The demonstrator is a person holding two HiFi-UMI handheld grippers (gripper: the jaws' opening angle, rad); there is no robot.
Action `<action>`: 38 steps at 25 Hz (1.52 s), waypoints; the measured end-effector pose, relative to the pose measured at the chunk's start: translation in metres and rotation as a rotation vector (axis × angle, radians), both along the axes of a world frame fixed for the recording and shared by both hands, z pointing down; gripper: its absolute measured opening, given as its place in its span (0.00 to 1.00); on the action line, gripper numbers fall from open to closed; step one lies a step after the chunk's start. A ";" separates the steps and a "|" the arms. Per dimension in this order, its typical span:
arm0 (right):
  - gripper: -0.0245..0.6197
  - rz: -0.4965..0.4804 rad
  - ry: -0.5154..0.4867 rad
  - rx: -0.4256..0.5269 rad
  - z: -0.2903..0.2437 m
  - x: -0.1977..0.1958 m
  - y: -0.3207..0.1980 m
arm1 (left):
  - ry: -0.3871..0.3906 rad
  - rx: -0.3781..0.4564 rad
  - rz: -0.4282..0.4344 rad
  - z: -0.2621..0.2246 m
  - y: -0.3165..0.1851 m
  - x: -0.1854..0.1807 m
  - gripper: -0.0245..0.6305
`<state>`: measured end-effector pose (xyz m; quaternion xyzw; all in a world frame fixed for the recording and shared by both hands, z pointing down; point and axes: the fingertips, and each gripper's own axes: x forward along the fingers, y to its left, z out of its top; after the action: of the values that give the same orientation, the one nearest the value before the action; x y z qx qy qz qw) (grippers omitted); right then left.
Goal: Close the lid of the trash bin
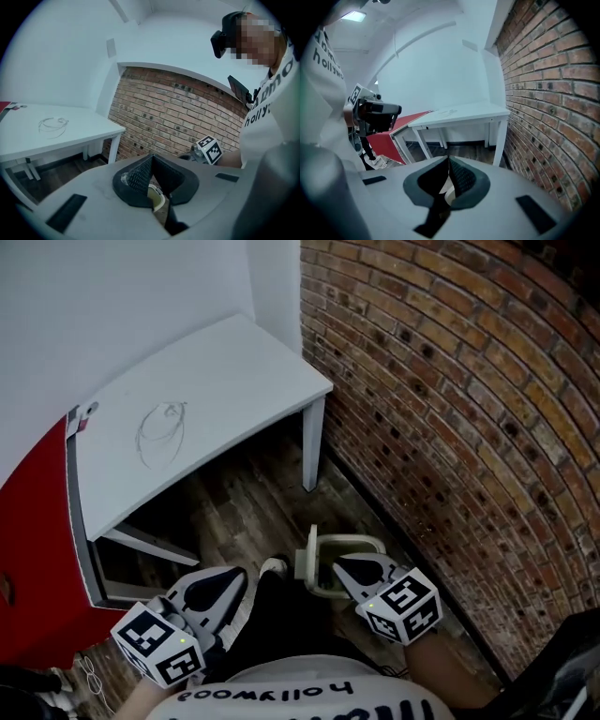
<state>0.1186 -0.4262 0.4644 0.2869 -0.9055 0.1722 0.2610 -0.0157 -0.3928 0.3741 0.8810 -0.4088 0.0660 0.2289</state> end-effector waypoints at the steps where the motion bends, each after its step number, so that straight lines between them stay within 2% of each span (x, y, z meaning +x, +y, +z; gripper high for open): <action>1: 0.05 -0.005 0.009 0.002 0.004 -0.005 -0.006 | 0.006 -0.005 0.013 0.003 -0.009 -0.001 0.05; 8: 0.05 -0.033 0.093 -0.053 0.044 -0.039 -0.058 | 0.009 0.006 0.053 0.002 -0.078 -0.023 0.05; 15: 0.05 -0.186 0.216 -0.180 0.132 -0.090 -0.063 | -0.042 -0.061 0.004 0.020 -0.097 -0.064 0.05; 20: 0.05 -0.248 0.356 -0.237 0.188 -0.082 -0.049 | -0.067 -0.114 -0.018 0.035 -0.099 -0.080 0.05; 23: 0.05 -0.243 0.368 -0.235 0.195 -0.074 -0.049 | -0.073 -0.130 -0.013 0.040 -0.102 -0.080 0.05; 25: 0.05 -0.240 0.410 -0.243 0.196 -0.065 -0.049 | -0.073 -0.134 0.000 0.041 -0.105 -0.077 0.05; 29: 0.05 -0.175 0.503 -0.280 0.206 -0.022 -0.039 | -0.069 -0.133 0.032 0.041 -0.109 -0.069 0.05; 33: 0.05 -0.021 0.492 -0.360 0.216 0.022 -0.025 | -0.063 -0.150 0.075 0.048 -0.113 -0.057 0.05; 38: 0.05 0.162 0.510 -0.392 0.231 0.071 -0.022 | -0.075 -0.161 0.092 0.056 -0.119 -0.049 0.05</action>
<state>0.1893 -0.4482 0.6957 0.3360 -0.7348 0.2861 0.5151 -0.0645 -0.5119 0.4301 0.8745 -0.3697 0.1418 0.2803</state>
